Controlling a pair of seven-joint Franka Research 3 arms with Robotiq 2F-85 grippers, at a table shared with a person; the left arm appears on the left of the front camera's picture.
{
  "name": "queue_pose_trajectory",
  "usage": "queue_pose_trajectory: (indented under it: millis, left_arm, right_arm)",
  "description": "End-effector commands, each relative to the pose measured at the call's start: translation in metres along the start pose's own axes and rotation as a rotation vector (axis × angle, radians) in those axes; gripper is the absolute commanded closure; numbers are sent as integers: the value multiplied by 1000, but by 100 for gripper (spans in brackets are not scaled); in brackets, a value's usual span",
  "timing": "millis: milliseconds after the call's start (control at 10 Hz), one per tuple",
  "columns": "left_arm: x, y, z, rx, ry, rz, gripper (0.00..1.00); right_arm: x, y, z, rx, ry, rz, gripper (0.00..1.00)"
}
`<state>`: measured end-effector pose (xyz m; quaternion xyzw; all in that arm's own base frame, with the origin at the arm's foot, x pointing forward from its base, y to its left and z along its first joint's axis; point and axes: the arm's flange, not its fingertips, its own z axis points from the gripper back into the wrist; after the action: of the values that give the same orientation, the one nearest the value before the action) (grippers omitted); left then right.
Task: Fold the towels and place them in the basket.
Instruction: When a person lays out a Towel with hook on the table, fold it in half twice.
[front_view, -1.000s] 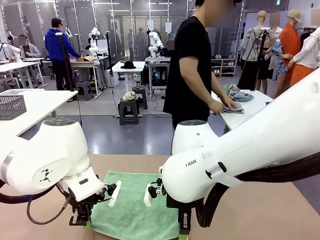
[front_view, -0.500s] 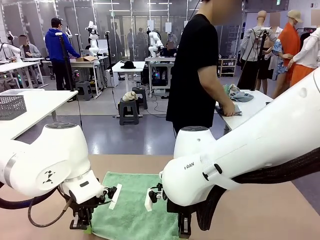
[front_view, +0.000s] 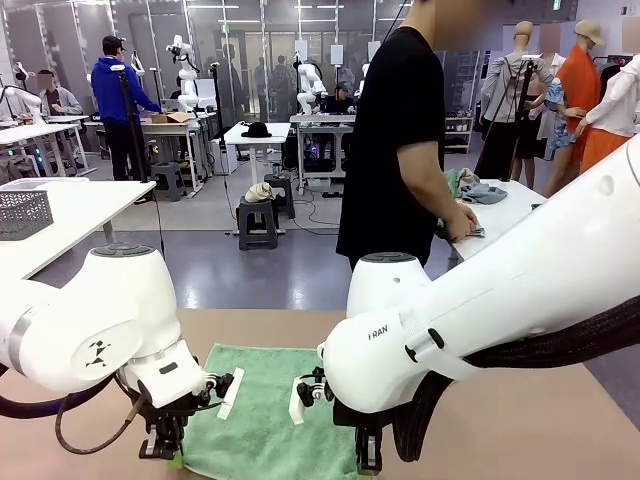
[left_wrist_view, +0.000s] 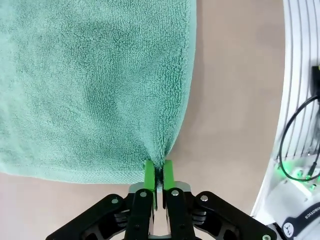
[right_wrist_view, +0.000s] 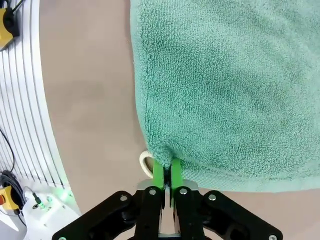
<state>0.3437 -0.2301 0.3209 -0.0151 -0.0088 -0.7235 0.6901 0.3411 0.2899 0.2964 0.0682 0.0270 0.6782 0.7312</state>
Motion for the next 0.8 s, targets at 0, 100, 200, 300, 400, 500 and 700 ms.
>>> queue_pose_trajectory:
  millis: [0, 100, 200, 300, 400, 500, 700]
  left_arm:
    - [0, 0, 0, 5, 0, -2, 100]
    - [0, 0, 0, 0, 0, 0, 93]
    - [2, -7, 11, 23, -32, -5, 93]
    - [4, -8, 23, 25, -24, -12, 93]
    - [6, -6, 33, 32, -8, -6, 93]
    - [10, -2, 43, 52, 3, 2, 93]
    - [18, 3, 57, 82, 10, -3, 93]
  right_arm:
    - [0, 0, 0, 0, 0, 5, 100]
    - [0, 0, 0, 0, 0, 0, 93]
    - [3, 8, 6, 5, -19, 38, 93]
    - [1, 7, 17, -6, -15, 59, 93]
    - [-1, 3, 26, -12, -23, 80, 93]
    - [-2, -3, 36, -10, -15, 81, 93]
    - [2, -5, 53, -24, 21, 72, 93]
